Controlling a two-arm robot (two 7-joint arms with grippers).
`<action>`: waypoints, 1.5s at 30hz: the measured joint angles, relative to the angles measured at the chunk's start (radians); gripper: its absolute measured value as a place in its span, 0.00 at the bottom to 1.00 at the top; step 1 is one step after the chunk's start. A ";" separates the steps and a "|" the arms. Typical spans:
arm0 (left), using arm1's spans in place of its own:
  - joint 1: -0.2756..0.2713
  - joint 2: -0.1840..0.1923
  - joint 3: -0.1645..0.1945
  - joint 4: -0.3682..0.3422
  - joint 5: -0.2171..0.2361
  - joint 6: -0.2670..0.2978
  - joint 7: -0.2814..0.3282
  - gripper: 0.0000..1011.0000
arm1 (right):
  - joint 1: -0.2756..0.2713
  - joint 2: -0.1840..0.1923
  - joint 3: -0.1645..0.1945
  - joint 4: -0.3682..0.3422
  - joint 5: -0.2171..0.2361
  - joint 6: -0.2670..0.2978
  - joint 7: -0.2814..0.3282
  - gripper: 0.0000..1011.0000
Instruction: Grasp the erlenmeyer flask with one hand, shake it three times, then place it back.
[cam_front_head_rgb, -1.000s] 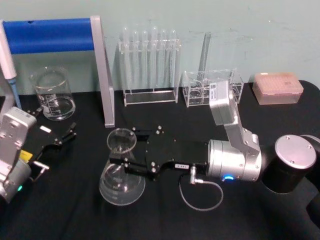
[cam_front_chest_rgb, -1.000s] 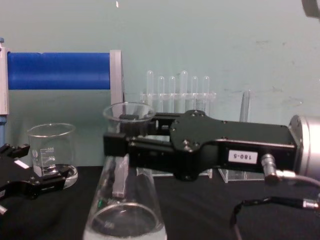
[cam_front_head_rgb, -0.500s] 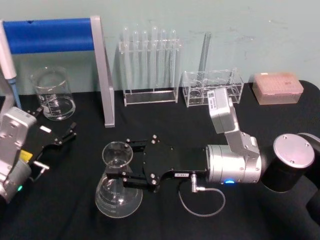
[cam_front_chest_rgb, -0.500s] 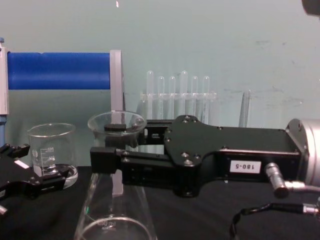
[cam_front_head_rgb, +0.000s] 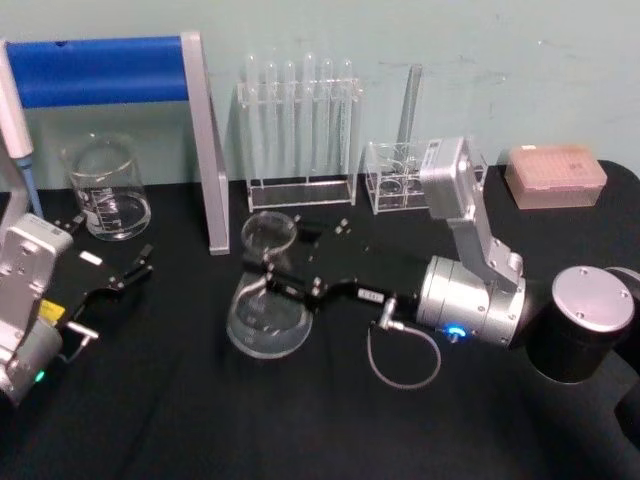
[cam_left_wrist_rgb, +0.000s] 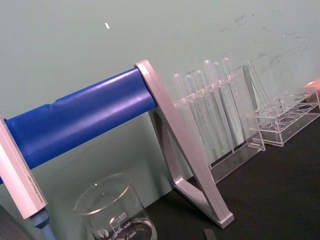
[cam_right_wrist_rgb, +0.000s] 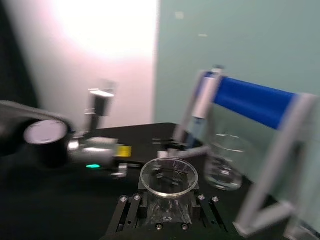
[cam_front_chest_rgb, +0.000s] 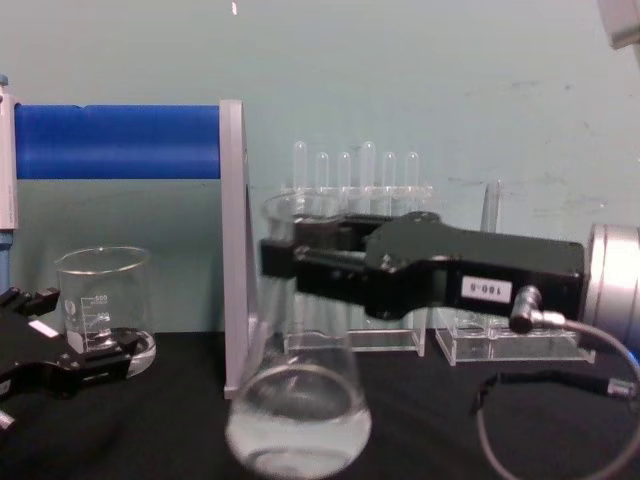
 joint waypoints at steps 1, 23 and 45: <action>0.000 0.000 0.000 0.000 0.000 0.000 0.000 0.99 | -0.007 -0.008 0.014 0.004 -0.007 0.005 -0.036 0.45; 0.000 0.000 0.000 0.000 0.000 0.000 0.000 0.99 | -0.090 -0.117 0.184 0.035 -0.100 0.069 -0.424 0.45; 0.000 0.000 0.000 0.000 0.000 0.000 0.000 0.99 | -0.102 -0.128 0.209 0.033 -0.113 0.059 -0.297 0.45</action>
